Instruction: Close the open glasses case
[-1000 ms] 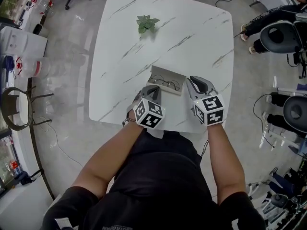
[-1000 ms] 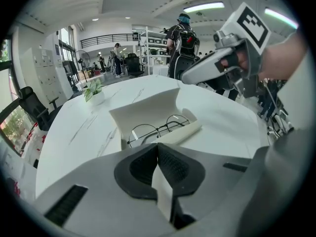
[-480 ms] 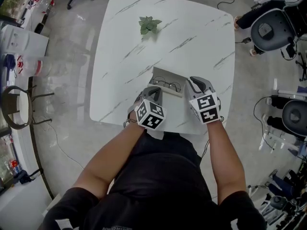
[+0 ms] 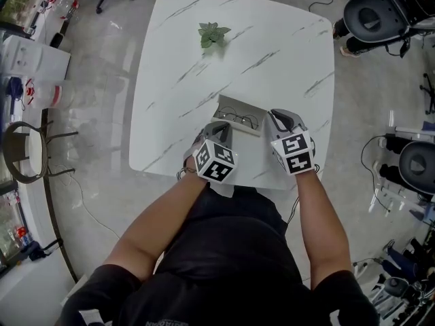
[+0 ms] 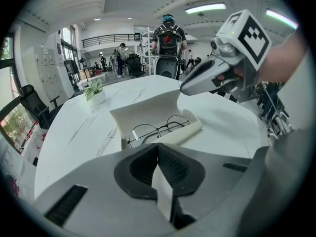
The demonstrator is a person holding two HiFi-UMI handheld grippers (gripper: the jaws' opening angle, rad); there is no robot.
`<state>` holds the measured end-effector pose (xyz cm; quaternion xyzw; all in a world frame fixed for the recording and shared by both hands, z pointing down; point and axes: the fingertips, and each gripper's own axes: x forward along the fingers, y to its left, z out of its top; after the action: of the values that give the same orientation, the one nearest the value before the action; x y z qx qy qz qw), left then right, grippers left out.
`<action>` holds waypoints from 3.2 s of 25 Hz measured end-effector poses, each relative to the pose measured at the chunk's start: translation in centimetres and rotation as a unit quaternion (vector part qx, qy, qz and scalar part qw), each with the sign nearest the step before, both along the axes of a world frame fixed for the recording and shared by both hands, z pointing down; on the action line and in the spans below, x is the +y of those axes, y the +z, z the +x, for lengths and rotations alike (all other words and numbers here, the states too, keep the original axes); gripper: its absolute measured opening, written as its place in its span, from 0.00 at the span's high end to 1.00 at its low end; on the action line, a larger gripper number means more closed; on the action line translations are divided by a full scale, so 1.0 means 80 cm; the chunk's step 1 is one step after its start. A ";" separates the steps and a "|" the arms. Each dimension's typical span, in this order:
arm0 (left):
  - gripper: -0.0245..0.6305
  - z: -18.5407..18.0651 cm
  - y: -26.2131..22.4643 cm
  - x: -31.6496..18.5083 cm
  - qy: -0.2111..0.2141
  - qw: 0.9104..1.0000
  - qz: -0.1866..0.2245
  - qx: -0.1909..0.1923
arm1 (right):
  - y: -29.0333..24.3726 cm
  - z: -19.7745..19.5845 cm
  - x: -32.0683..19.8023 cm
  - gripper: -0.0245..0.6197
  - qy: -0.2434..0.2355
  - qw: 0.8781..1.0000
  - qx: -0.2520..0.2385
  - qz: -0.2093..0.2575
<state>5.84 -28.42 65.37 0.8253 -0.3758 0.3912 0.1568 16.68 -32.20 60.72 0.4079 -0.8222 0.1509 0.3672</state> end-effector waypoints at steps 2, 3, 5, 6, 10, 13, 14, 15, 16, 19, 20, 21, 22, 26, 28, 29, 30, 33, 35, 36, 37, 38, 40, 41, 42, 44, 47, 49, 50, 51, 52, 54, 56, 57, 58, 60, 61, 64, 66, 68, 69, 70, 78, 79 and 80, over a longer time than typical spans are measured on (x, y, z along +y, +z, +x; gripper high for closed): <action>0.96 0.000 0.000 0.000 -0.003 1.000 -0.003 0.003 | 0.001 0.000 0.001 0.92 -0.002 1.000 0.005 0.002; 0.96 -0.001 0.000 0.000 -0.004 1.000 -0.004 0.004 | 0.000 -0.001 0.002 0.92 -0.003 1.000 0.007 0.001; 0.96 -0.001 0.000 -0.001 -0.004 1.000 -0.004 0.003 | 0.002 -0.001 0.005 0.92 -0.005 1.000 0.010 0.000; 0.95 -0.001 0.001 -0.001 -0.004 1.000 -0.003 0.003 | 0.003 -0.001 0.007 0.92 -0.005 1.000 0.010 -0.001; 0.96 -0.001 0.000 -0.001 -0.001 1.000 0.000 0.002 | -0.001 -0.005 0.015 0.92 0.000 1.000 -0.002 0.001; 0.95 0.000 0.001 0.000 -0.001 1.000 0.000 0.002 | 0.000 -0.005 0.022 0.92 0.004 1.000 -0.003 -0.004; 0.96 -0.001 0.001 0.000 -0.001 1.000 0.000 0.002 | 0.001 -0.006 0.024 0.92 0.005 1.000 -0.003 -0.006; 0.96 -0.001 0.000 0.000 -0.002 1.000 0.000 0.002 | 0.001 -0.007 0.025 0.92 0.006 1.000 -0.005 -0.007; 0.95 -0.002 0.000 0.000 -0.002 1.000 0.000 0.002 | 0.000 -0.008 0.026 0.92 0.006 1.000 -0.008 -0.006; 0.96 -0.002 0.001 -0.001 -0.002 1.000 0.001 0.002 | 0.000 -0.010 0.030 0.92 0.009 1.000 -0.013 -0.008; 0.95 -0.002 0.002 -0.001 -0.002 1.000 0.001 0.002 | 0.001 -0.010 0.032 0.92 0.010 1.000 -0.014 -0.009; 0.96 -0.001 0.002 -0.001 -0.002 1.000 0.001 0.002 | 0.002 -0.011 0.033 0.92 0.010 1.000 -0.016 -0.010; 0.96 -0.001 0.002 -0.001 -0.002 1.000 0.001 0.001 | 0.002 -0.011 0.035 0.92 0.010 1.000 -0.018 -0.011; 0.95 -0.001 0.001 0.000 -0.003 1.000 0.001 0.003 | 0.003 -0.011 0.040 0.92 0.012 1.000 -0.023 -0.012; 0.95 -0.001 0.001 0.000 -0.004 1.000 0.000 0.004 | 0.003 -0.012 0.043 0.92 0.012 1.000 -0.021 -0.013; 0.95 -0.001 0.001 0.000 -0.004 1.000 0.000 0.004 | 0.004 -0.012 0.044 0.92 0.013 1.000 -0.021 -0.013; 0.96 -0.001 0.001 -0.001 -0.004 1.000 0.000 0.004 | 0.004 -0.013 0.045 0.92 0.013 1.000 -0.022 -0.014; 0.96 -0.001 0.001 -0.001 -0.004 1.000 0.001 0.003 | 0.005 -0.015 0.049 0.92 0.016 0.999 -0.025 -0.018; 0.95 -0.001 0.001 0.000 -0.003 1.000 0.000 0.003 | 0.007 -0.015 0.053 0.91 0.017 0.999 -0.026 -0.020; 0.96 -0.001 0.001 0.000 -0.002 1.000 -0.001 0.004 | 0.008 -0.016 0.055 0.91 0.018 0.999 -0.027 -0.022; 0.96 -0.001 0.001 0.000 -0.002 1.000 -0.001 0.004 | 0.009 -0.016 0.057 0.91 0.018 0.999 -0.028 -0.023; 0.96 -0.001 0.001 0.000 -0.002 1.000 -0.002 0.005 | 0.009 -0.017 0.059 0.91 0.018 0.999 -0.029 -0.024; 0.96 -0.002 0.001 0.000 -0.003 1.000 -0.006 0.004 | 0.011 -0.017 0.062 0.91 0.019 0.999 -0.029 -0.026; 0.96 -0.002 0.001 0.000 -0.003 1.000 -0.009 0.004 | 0.012 -0.017 0.063 0.91 0.019 0.999 -0.029 -0.027; 0.96 -0.002 0.001 0.000 -0.003 1.000 -0.011 0.003 | 0.013 -0.018 0.064 0.91 0.020 0.999 -0.030 -0.028; 0.96 -0.001 0.000 0.000 -0.003 1.000 -0.014 0.003 | 0.014 -0.018 0.066 0.91 0.023 0.999 -0.033 -0.030; 0.96 -0.002 0.000 0.000 -0.002 1.000 -0.016 0.001 | 0.015 -0.019 0.068 0.91 0.027 0.998 -0.037 -0.033; 0.96 -0.002 0.001 0.000 0.000 1.000 -0.018 -0.004 | 0.017 -0.020 0.069 0.91 0.026 0.998 -0.038 -0.034; 0.96 -0.002 0.001 0.000 0.001 1.000 -0.020 -0.005 | 0.018 -0.020 0.070 0.91 0.026 0.998 -0.038 -0.035; 0.96 -0.002 0.002 0.000 0.001 1.000 -0.023 -0.007 | 0.019 -0.020 0.071 0.91 0.025 0.998 -0.038 -0.036; 0.96 -0.002 0.003 0.001 0.001 1.000 -0.026 -0.008 | 0.020 -0.020 0.072 0.91 0.024 0.998 -0.039 -0.038; 0.96 -0.002 0.005 0.004 0.000 0.999 -0.035 -0.008 | 0.022 -0.020 0.074 0.91 0.023 0.998 -0.040 -0.040; 0.96 -0.003 0.008 0.007 -0.003 0.999 -0.042 -0.008 | 0.024 -0.021 0.077 0.91 0.022 0.998 -0.040 -0.042; 0.96 -0.004 0.009 0.008 -0.004 0.999 -0.044 -0.008 | 0.024 -0.022 0.078 0.91 0.021 0.998 -0.041 -0.043; 0.96 -0.005 0.010 0.009 -0.006 0.999 -0.046 -0.008 | 0.025 -0.022 0.080 0.91 0.021 0.998 -0.041 -0.044; 0.96 -0.008 0.011 0.009 -0.012 0.999 -0.049 -0.006 | 0.027 -0.023 0.082 0.91 0.022 0.998 -0.041 -0.046; 0.96 -0.010 0.011 0.009 -0.016 0.999 -0.050 -0.005 | 0.028 -0.023 0.083 0.91 0.022 0.998 -0.041 -0.047; 0.96 -0.013 0.010 0.009 -0.022 0.998 -0.053 -0.003 | 0.033 -0.022 0.087 0.91 0.023 0.998 -0.040 -0.052; 0.96 -0.015 0.010 0.010 -0.022 0.998 -0.053 -0.004 | 0.035 -0.024 0.090 0.91 0.024 0.997 -0.042 -0.054; 0.96 -0.017 0.010 0.011 -0.022 0.998 -0.054 -0.006 | 0.036 -0.025 0.090 0.91 0.027 0.997 -0.044 -0.055; 0.96 -0.018 0.010 0.012 -0.022 0.998 -0.054 -0.006 | 0.038 -0.024 0.090 0.91 0.029 0.997 -0.045 -0.056; 0.96 -0.019 0.010 0.013 -0.022 0.998 -0.055 -0.006 | 0.039 -0.024 0.090 0.91 0.030 0.997 -0.045 -0.056; 0.96 -0.021 0.005 0.017 -0.024 0.998 -0.054 -0.002 | 0.045 -0.025 0.088 0.91 0.036 0.997 -0.042 -0.060; 0.96 -0.022 0.005 0.017 -0.025 0.998 -0.055 -0.001 | 0.044 -0.026 0.087 0.91 0.037 0.997 -0.042 -0.058; 0.96 -0.023 0.004 0.017 -0.026 0.998 -0.055 -0.001 | 0.043 -0.026 0.085 0.91 0.038 0.997 -0.042 -0.056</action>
<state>4.02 -27.04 65.67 0.8050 -0.3751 0.4080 0.2116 14.59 -25.38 64.18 0.4113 -0.8110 0.2278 0.3481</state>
